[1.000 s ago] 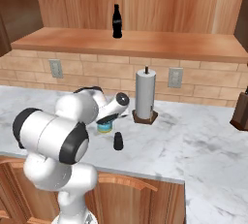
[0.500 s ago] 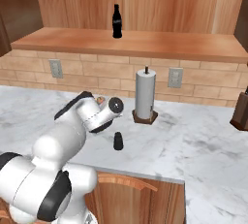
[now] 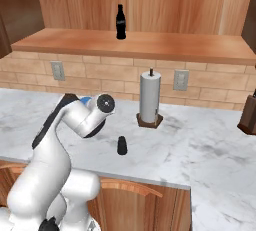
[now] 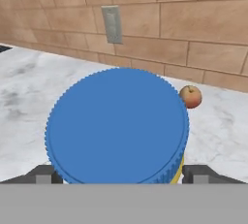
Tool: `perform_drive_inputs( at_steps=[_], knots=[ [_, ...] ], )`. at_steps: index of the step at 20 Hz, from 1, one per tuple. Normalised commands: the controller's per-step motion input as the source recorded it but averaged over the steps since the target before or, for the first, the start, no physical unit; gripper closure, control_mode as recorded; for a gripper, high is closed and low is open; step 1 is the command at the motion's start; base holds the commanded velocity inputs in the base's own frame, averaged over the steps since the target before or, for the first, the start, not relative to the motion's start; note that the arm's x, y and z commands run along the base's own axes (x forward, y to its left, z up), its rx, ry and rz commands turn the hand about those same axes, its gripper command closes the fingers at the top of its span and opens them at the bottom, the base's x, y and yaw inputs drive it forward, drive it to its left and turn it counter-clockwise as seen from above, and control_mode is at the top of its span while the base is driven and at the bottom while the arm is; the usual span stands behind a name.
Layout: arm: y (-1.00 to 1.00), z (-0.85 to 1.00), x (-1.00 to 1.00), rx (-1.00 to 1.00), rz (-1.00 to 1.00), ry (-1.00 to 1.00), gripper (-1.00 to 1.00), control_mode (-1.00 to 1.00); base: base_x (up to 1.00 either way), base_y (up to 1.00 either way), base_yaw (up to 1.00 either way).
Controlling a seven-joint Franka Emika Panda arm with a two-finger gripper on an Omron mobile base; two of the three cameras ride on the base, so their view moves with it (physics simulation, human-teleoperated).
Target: Pick the shaker and mayonnaise from the counter and place them in the cabinet.
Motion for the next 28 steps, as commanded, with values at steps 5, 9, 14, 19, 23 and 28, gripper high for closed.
perform_drive_inputs(
  at_steps=[5, 9, 14, 19, 23, 28],
  knots=[
    [0.0, 0.6, -0.64, 0.09, 0.0, 0.0, 1.0, -1.0, 0.0, 0.0, 0.0],
    [0.0, 0.46, -0.77, 0.03, 0.0, 0.0, 1.0, -1.0, 0.0, 0.0, 0.0],
    [0.0, 0.38, -0.72, 0.0, -0.01, 0.0, 1.0, -1.0, 0.0, 0.0, 0.0],
    [0.02, 0.35, -0.5, 0.0, -0.05, 0.02, 1.0, -1.0, 0.0, 0.0, 0.0],
    [0.01, 0.25, -0.38, 0.0, -0.07, 0.06, 1.0, -1.0, 0.0, 0.0, 0.0],
    [0.01, 0.23, -0.27, 0.0, -0.07, 0.08, 1.0, -1.0, 0.0, 0.0, 0.0]
  ],
)
